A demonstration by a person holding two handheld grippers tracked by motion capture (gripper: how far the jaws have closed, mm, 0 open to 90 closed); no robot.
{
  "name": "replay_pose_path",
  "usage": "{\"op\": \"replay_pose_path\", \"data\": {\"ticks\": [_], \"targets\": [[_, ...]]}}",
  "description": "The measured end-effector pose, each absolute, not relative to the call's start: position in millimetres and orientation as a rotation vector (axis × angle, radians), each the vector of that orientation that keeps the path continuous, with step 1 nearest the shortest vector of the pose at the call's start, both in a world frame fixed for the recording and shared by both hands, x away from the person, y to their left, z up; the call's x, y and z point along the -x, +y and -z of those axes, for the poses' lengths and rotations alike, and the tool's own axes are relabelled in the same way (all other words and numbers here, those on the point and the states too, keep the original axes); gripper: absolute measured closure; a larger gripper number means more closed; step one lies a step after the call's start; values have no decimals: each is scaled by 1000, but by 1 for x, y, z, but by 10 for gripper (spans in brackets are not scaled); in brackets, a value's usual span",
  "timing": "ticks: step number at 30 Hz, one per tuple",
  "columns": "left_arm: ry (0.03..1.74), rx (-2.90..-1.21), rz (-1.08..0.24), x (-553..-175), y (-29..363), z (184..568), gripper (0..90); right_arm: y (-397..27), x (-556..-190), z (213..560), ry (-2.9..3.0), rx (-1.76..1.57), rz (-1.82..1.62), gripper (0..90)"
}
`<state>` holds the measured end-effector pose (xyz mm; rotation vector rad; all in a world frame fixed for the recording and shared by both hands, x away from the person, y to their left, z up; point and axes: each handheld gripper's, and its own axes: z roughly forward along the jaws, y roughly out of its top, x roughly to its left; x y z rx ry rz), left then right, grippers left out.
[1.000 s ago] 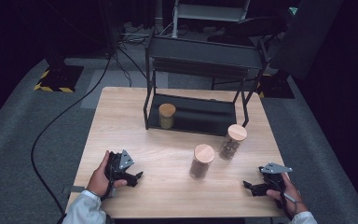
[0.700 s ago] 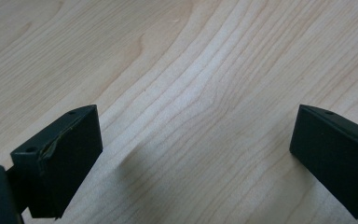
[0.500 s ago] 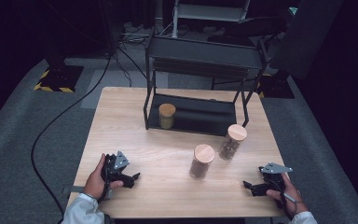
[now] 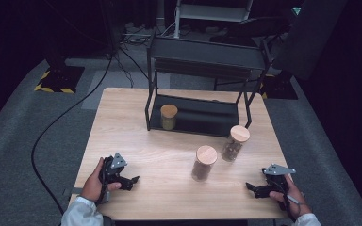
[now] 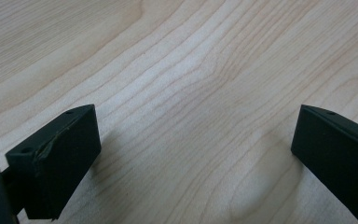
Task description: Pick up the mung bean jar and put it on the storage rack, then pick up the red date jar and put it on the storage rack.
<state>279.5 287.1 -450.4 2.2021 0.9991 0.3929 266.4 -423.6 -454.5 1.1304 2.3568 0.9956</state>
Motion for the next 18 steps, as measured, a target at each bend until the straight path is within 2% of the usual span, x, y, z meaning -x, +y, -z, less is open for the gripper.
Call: {"op": "replay_pose_path", "data": {"ticks": [18], "targets": [[992, -2207, -388, -282, 288, 450, 2, -424, -266, 454, 2357, -1131, -996, 0]]}}
